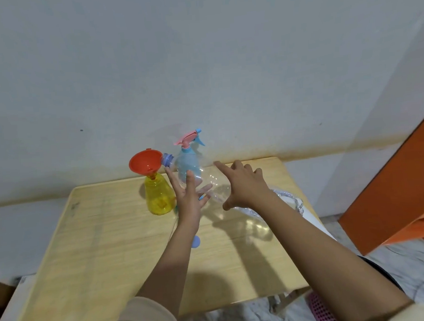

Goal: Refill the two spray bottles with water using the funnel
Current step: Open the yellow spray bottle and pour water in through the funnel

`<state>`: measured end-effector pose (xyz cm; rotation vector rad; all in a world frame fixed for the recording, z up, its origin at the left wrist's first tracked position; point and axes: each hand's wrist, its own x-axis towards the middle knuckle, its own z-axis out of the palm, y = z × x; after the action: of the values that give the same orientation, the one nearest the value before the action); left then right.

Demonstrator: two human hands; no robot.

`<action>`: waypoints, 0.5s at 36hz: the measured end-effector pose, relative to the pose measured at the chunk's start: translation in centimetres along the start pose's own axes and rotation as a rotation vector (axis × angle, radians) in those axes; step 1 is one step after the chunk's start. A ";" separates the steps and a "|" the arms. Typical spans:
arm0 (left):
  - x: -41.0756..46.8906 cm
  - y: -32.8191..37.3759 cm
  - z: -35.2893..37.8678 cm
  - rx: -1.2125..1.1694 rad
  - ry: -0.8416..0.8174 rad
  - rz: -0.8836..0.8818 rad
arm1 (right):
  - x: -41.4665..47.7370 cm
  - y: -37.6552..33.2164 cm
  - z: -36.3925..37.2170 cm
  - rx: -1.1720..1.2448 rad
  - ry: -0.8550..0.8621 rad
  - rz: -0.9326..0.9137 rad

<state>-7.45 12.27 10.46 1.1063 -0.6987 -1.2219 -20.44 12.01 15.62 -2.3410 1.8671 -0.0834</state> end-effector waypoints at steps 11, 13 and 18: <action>0.5 1.2 0.0 -0.183 0.027 -0.019 | 1.0 -1.4 -2.0 -0.109 -0.002 -0.015; 0.5 1.3 -0.1 -0.194 0.030 -0.032 | 1.2 -1.7 -2.3 -0.138 -0.002 -0.017; 0.5 1.5 0.4 -0.269 0.057 -0.020 | 1.3 -2.1 -2.9 -0.185 0.017 -0.017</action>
<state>-7.08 11.62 11.92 0.9226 -0.4651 -1.2559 -18.52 10.92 18.69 -2.4830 1.9398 0.0716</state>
